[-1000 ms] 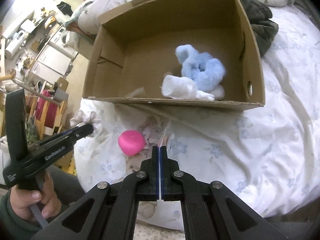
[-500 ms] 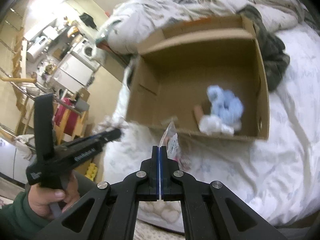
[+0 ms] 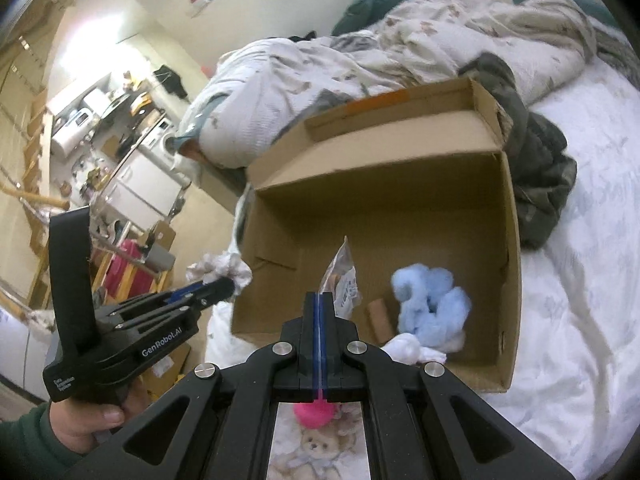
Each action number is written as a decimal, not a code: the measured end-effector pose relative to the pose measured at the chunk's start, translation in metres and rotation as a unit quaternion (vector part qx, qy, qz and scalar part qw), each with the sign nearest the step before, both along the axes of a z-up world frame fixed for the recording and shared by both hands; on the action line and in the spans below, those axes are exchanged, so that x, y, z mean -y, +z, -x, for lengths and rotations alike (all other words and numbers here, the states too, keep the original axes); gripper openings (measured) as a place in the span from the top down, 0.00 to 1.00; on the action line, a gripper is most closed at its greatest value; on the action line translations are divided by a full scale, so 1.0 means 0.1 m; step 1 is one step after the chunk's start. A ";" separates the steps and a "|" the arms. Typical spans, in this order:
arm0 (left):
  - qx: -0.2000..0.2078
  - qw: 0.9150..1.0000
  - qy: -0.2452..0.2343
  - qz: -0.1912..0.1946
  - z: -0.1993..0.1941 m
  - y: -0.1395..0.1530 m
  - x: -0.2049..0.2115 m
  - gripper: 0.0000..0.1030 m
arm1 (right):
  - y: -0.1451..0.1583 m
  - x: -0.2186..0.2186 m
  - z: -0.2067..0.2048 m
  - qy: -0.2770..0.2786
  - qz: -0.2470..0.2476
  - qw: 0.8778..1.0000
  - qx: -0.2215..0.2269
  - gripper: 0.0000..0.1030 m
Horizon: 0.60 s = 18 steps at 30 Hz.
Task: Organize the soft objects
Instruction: 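Carry the white scrunchie and plastic bag over the box with both grippers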
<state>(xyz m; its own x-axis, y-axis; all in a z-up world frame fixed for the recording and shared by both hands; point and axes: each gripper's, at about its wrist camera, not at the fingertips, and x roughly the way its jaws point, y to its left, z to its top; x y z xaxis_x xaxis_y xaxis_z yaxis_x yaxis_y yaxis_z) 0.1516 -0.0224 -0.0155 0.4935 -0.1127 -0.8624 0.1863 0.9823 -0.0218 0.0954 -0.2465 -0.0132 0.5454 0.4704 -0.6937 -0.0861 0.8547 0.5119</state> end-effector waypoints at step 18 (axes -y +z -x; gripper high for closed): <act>-0.040 0.999 -0.002 0.002 -0.13 -0.49 0.07 0.91 | -0.58 -0.18 -0.23 0.002 0.056 0.996 -0.070 0.98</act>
